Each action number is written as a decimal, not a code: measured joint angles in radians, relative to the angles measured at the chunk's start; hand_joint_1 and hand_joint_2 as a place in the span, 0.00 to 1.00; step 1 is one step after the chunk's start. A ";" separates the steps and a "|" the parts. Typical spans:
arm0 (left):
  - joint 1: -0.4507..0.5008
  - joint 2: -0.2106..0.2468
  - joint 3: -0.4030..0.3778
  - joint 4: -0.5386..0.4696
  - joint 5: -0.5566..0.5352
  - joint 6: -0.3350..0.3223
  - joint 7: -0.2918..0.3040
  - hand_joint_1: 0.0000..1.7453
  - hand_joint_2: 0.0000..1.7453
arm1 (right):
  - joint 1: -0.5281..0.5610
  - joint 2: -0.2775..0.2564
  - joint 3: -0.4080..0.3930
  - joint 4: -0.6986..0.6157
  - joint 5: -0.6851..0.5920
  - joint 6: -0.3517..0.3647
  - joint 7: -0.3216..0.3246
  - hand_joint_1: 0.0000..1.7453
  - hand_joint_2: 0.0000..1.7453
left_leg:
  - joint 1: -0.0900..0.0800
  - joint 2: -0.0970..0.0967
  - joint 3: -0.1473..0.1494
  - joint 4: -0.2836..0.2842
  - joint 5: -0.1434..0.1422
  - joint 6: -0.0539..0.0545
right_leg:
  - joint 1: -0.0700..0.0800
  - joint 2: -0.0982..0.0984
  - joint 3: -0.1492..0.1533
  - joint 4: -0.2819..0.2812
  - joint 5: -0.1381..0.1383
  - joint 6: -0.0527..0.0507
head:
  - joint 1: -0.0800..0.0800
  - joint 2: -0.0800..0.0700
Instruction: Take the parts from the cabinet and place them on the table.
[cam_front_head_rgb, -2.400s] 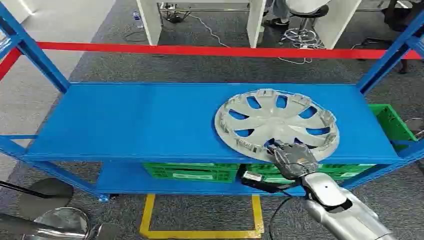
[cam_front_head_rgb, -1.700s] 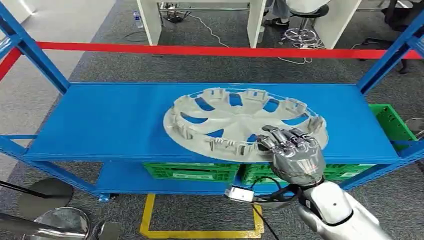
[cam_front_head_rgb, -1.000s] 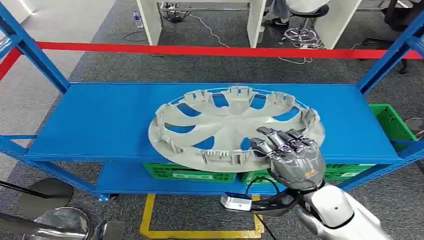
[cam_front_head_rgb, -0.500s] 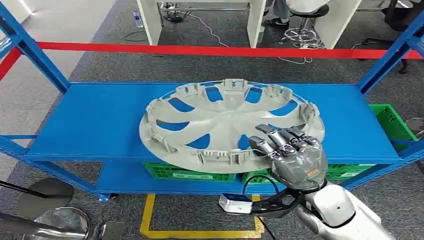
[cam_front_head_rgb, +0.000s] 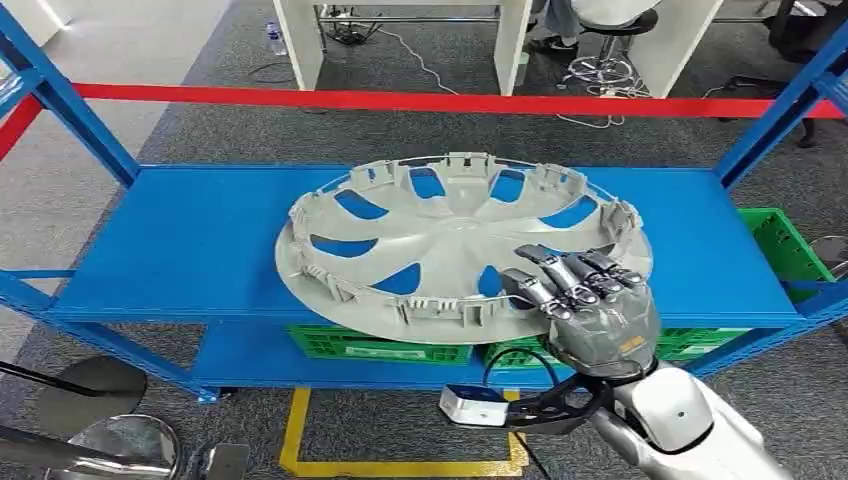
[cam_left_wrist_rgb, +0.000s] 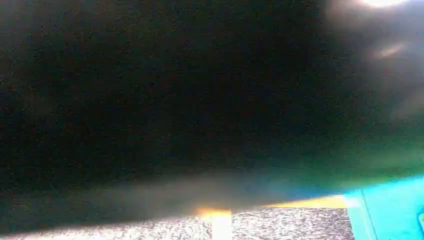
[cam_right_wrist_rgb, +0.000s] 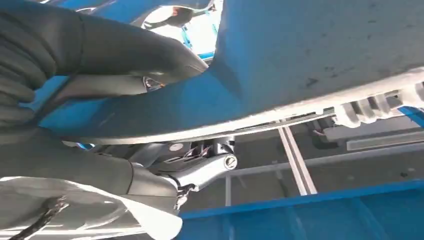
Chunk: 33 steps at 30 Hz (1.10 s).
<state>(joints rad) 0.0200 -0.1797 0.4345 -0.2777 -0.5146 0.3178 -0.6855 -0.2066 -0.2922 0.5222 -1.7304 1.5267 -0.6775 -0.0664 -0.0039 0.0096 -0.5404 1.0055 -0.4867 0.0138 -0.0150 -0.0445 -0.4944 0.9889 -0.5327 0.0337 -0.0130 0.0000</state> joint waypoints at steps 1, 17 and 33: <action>0.000 0.000 0.000 0.000 0.000 0.000 0.000 0.00 0.00 | 0.000 0.000 0.000 0.000 -0.001 0.000 0.000 1.00 1.00 | 0.000 0.000 0.000 0.000 0.000 0.000 | 0.000 0.000 0.000 0.000 0.000 0.000 | 0.000 0.000; 0.010 -0.007 0.000 -0.011 -0.033 0.019 -0.003 0.00 0.00 | 0.013 0.018 -0.019 0.001 0.010 0.000 0.000 1.00 1.00 | 0.000 0.000 0.000 0.000 0.000 0.000 | 0.000 0.000 0.000 0.000 0.000 0.000 | 0.000 0.000; 0.018 -0.010 0.000 -0.026 -0.053 0.018 0.006 0.00 0.00 | 0.016 0.028 -0.024 0.001 0.016 0.000 0.006 1.00 1.00 | 0.000 0.000 0.000 0.000 0.000 0.000 | 0.000 0.000 0.000 0.000 0.000 0.000 | 0.000 0.000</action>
<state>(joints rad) 0.0377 -0.1896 0.4345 -0.3033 -0.5672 0.3353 -0.6794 -0.1908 -0.2644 0.4986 -1.7296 1.5423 -0.6775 -0.0606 -0.0039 0.0096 -0.5404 1.0056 -0.4867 0.0138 -0.0150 -0.0445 -0.4945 0.9889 -0.5327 0.0337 -0.0134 0.0000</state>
